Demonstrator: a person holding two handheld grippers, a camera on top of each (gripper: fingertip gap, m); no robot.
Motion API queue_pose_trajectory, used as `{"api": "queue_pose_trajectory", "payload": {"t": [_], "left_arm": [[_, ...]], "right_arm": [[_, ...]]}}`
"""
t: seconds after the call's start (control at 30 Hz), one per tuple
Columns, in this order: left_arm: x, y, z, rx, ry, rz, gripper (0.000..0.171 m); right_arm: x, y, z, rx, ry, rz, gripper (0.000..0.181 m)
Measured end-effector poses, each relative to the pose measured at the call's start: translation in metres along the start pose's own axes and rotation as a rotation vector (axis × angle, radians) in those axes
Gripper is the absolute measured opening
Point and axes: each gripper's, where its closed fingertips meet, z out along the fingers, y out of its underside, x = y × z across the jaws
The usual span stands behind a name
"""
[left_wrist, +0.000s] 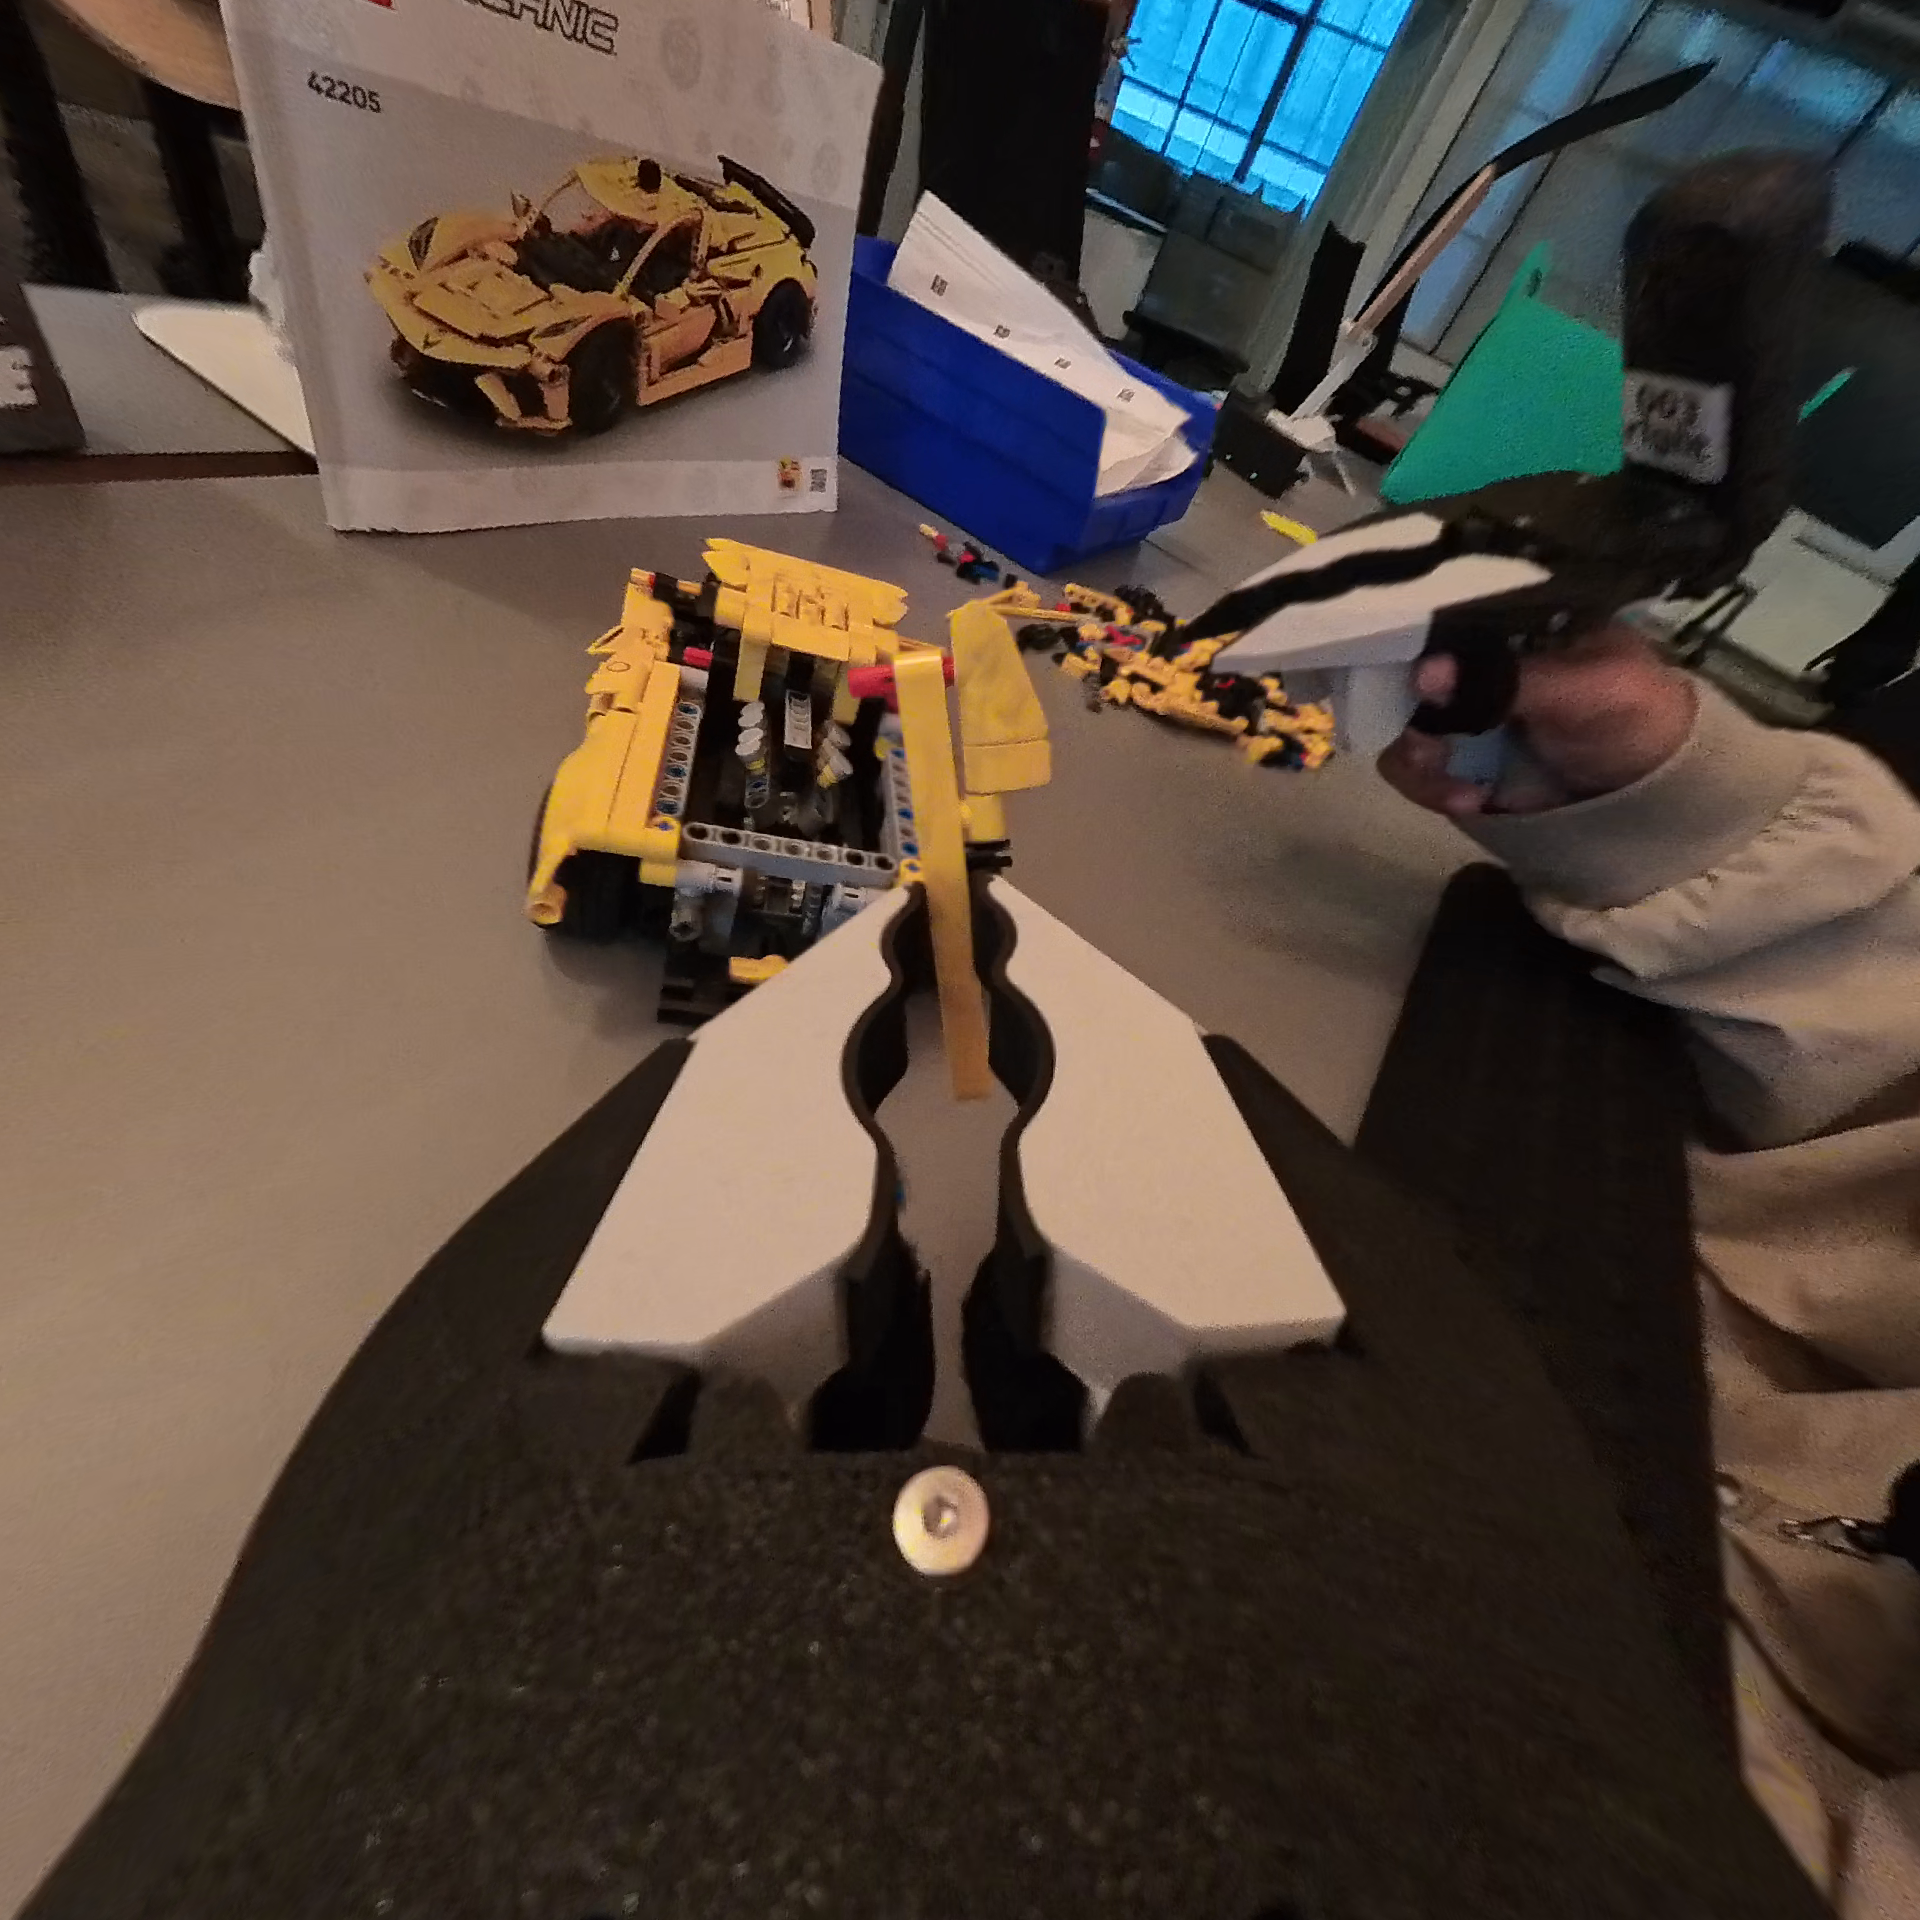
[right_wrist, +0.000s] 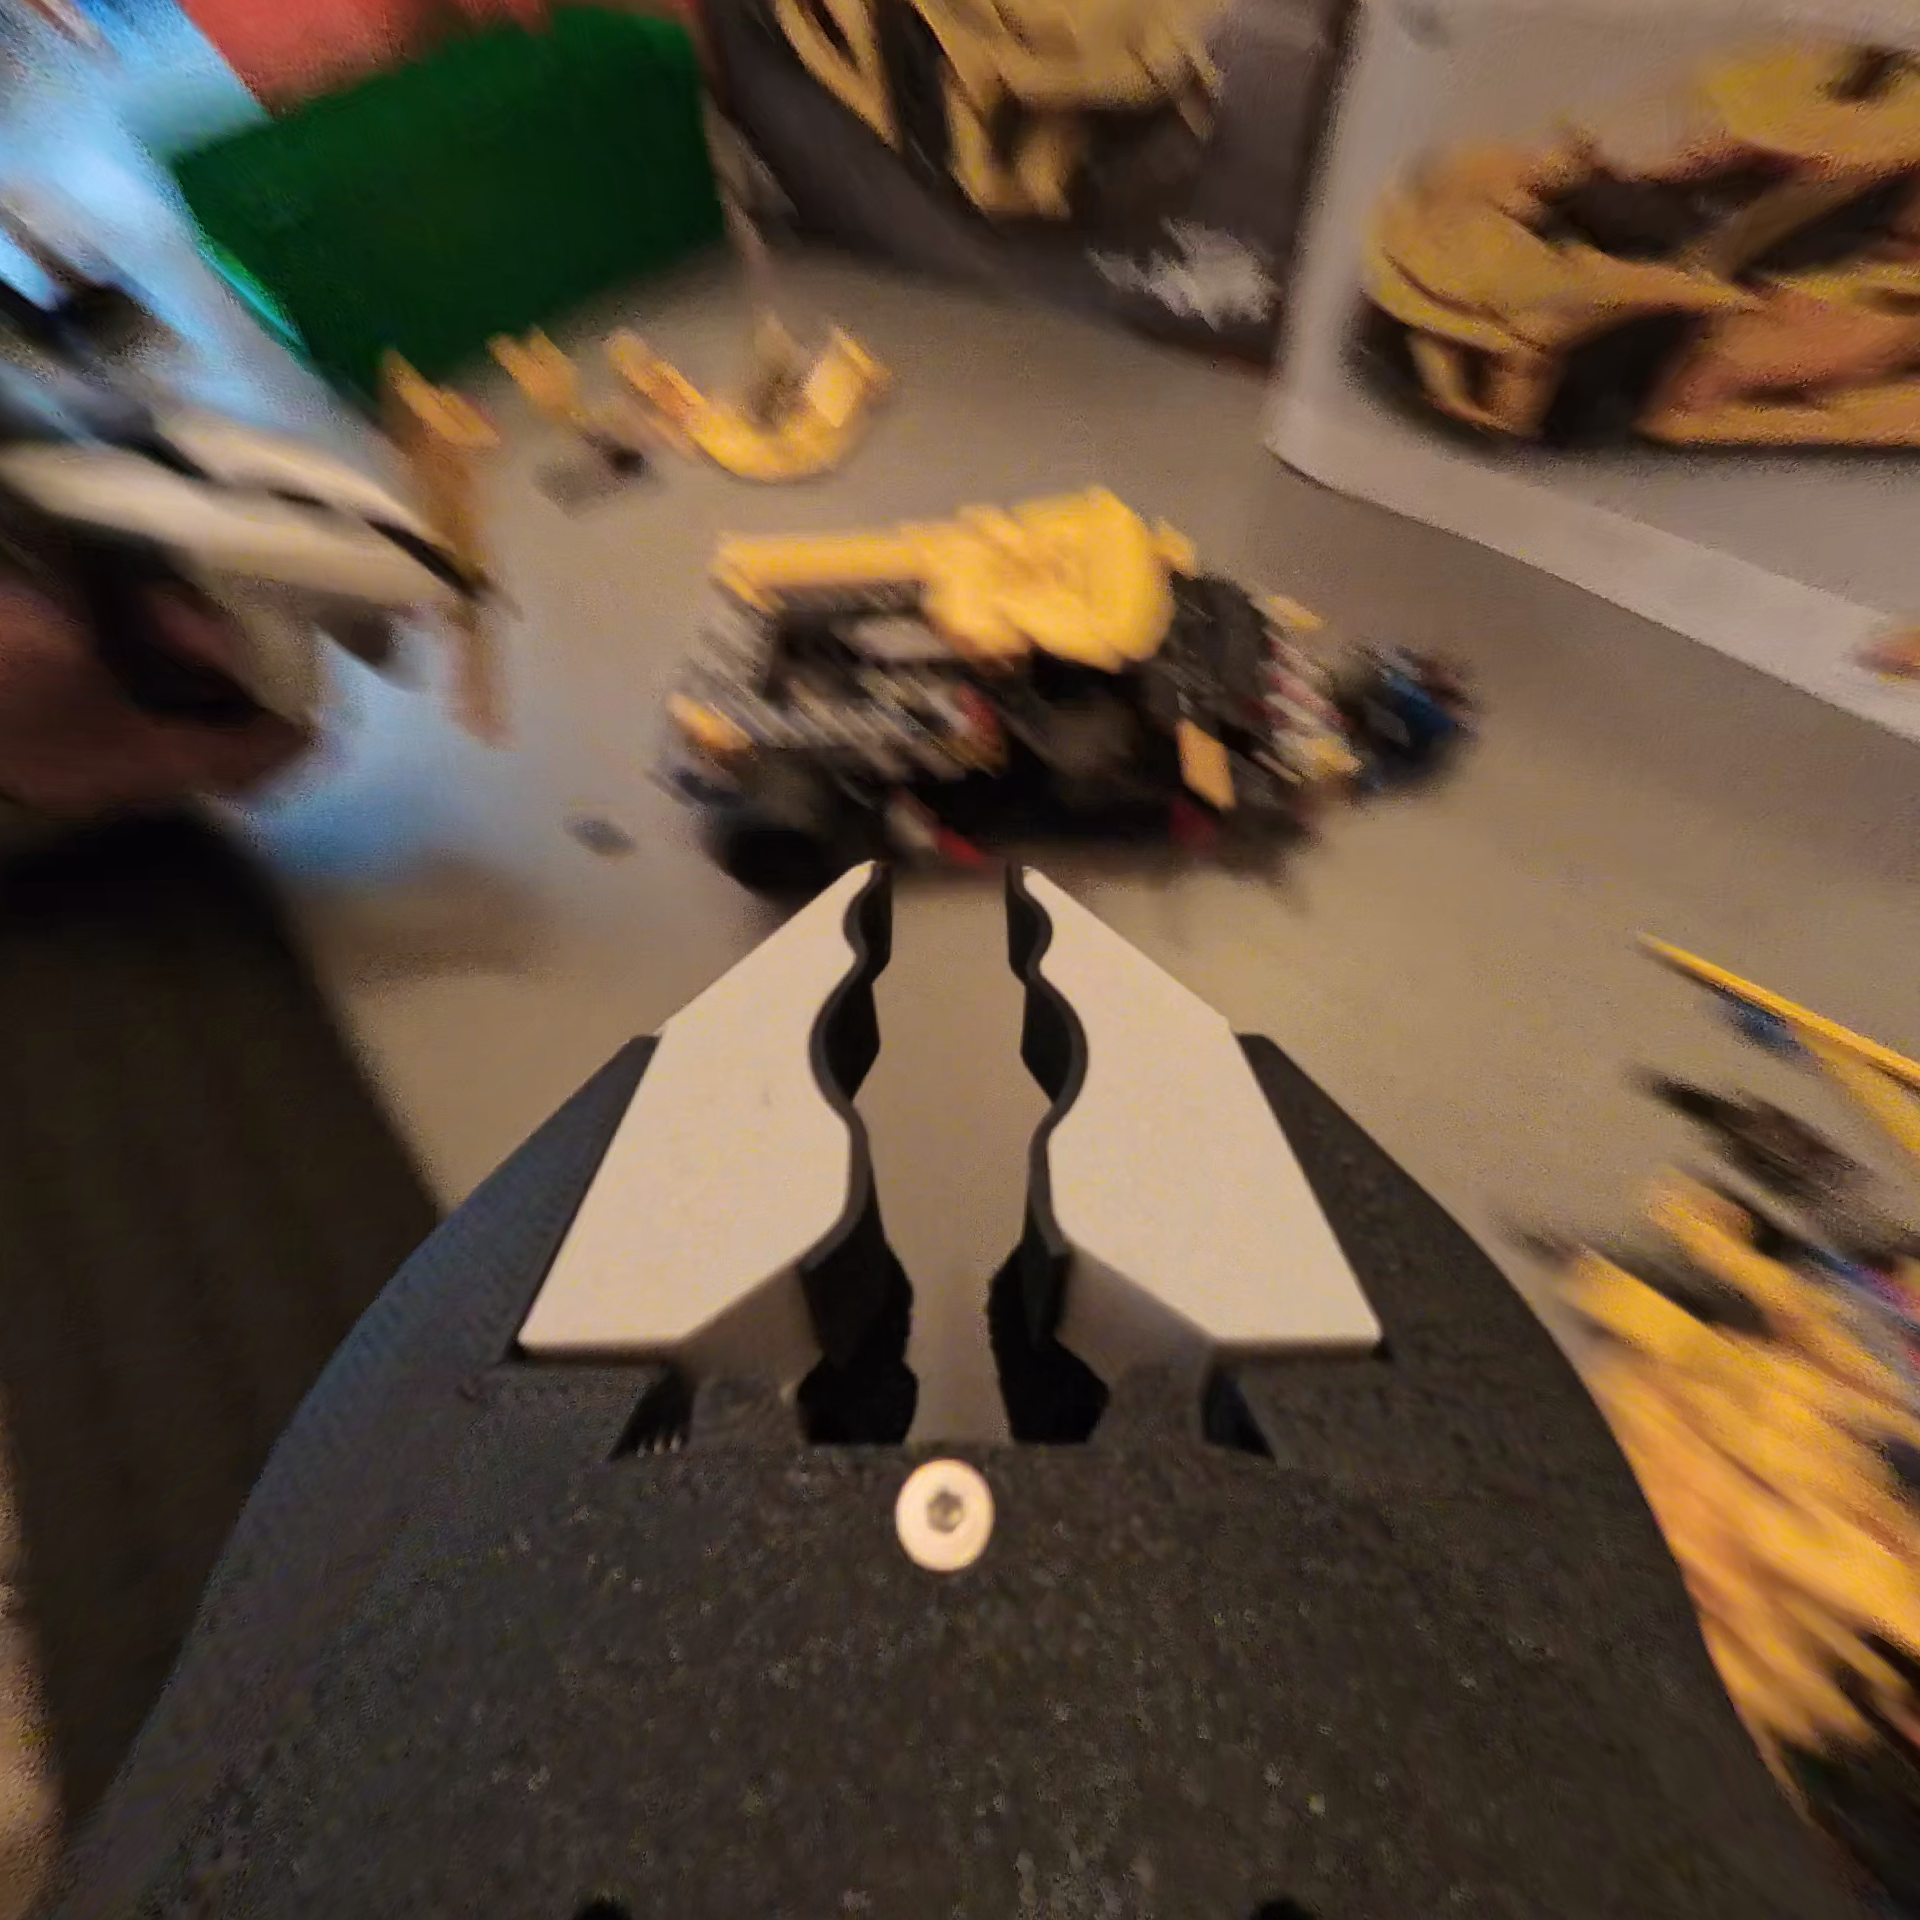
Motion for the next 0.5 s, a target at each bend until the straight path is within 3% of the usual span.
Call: {"api": "queue_pose_trajectory", "payload": {"t": [0.07, 0.17, 0.23, 0.37, 0.5], "left_arm": [[0.002, 0.0, 0.002, -0.01, -0.055, 0.105, 0.006], [0.009, -0.003, 0.005, 0.008, -0.051, 0.159, 0.006], [0.009, -0.003, 0.005, 0.004, -0.058, 0.158, 0.006], [0.003, -0.005, 0.004, 0.014, -0.097, 0.14, 0.006], [-0.005, 0.006, 0.007, -0.058, -0.17, 0.18, 0.006]], "right_arm": [[-0.054, -0.022, 0.035, 0.086, -0.204, 0.126, 0.023], [-0.104, -0.036, 0.07, 0.152, -0.389, 0.273, 0.032], [-0.11, -0.042, 0.08, 0.17, -0.362, 0.273, 0.034], [-0.118, -0.054, 0.08, 0.214, -0.332, 0.205, 0.01], [-0.125, -0.053, 0.085, 0.214, -0.336, 0.198, 0.018]]}}
